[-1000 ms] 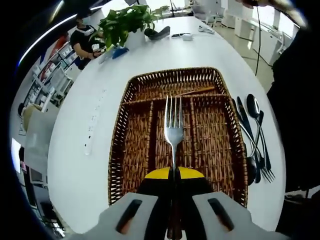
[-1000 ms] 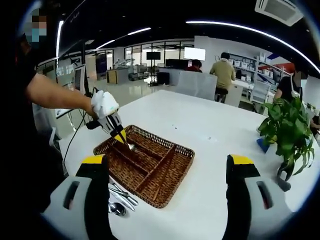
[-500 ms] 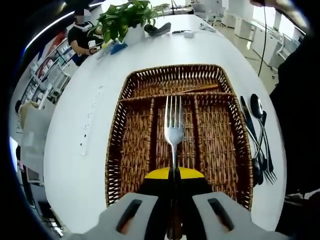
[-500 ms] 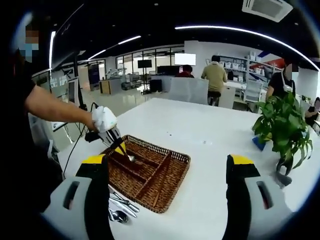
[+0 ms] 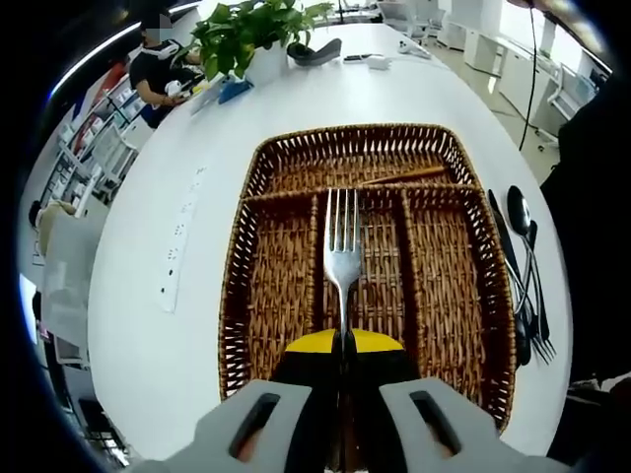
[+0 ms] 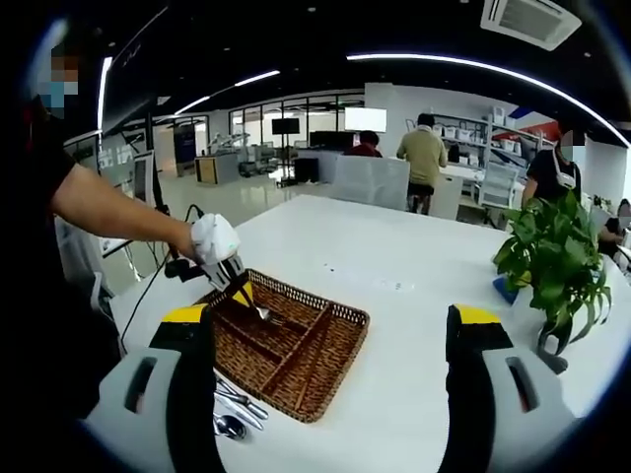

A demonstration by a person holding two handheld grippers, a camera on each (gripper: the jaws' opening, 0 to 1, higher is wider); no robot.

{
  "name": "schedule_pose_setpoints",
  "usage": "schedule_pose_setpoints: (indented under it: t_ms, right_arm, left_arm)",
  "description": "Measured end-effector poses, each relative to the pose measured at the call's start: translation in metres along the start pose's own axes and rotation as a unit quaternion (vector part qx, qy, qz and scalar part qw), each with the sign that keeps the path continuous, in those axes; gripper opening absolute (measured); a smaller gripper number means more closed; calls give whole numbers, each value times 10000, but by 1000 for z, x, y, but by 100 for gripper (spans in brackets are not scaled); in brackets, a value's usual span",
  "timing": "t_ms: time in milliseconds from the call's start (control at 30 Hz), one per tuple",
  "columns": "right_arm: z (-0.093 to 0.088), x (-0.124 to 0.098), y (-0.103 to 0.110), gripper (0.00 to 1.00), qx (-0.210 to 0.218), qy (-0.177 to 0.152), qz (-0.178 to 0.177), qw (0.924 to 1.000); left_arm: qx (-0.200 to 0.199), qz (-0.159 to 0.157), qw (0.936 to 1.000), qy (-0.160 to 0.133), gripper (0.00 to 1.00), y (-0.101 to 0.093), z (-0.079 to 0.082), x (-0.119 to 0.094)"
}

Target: Arrange the knives, forks, and spoons in their matching storage slots by inserting each utensil handle-first until every utensil is classified and aligned in the correct compartment

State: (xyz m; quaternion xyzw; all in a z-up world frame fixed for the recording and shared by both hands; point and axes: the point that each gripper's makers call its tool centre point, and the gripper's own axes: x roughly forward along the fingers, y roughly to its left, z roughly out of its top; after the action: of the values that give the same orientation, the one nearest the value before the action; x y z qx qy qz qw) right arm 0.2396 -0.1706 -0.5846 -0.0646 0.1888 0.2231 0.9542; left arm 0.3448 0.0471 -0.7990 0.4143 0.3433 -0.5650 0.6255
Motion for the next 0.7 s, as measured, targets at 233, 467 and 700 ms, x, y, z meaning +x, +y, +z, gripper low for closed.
schedule_pose_setpoints:
  t_ms: [233,467,700]
  right_arm:
    - [-3,1,1,100,25,38,10,10000]
    - [2,4,0,100,-14,33,18,10000]
    - [1,3,1,100,-23,66,49,10000]
  left_arm:
    - [-3,-21,10000,54,1,0,-1,6]
    - [-10,-39,9999,130,1,0,-6,14]
    - [-47,-93,9998,170,1,-2,-8,22]
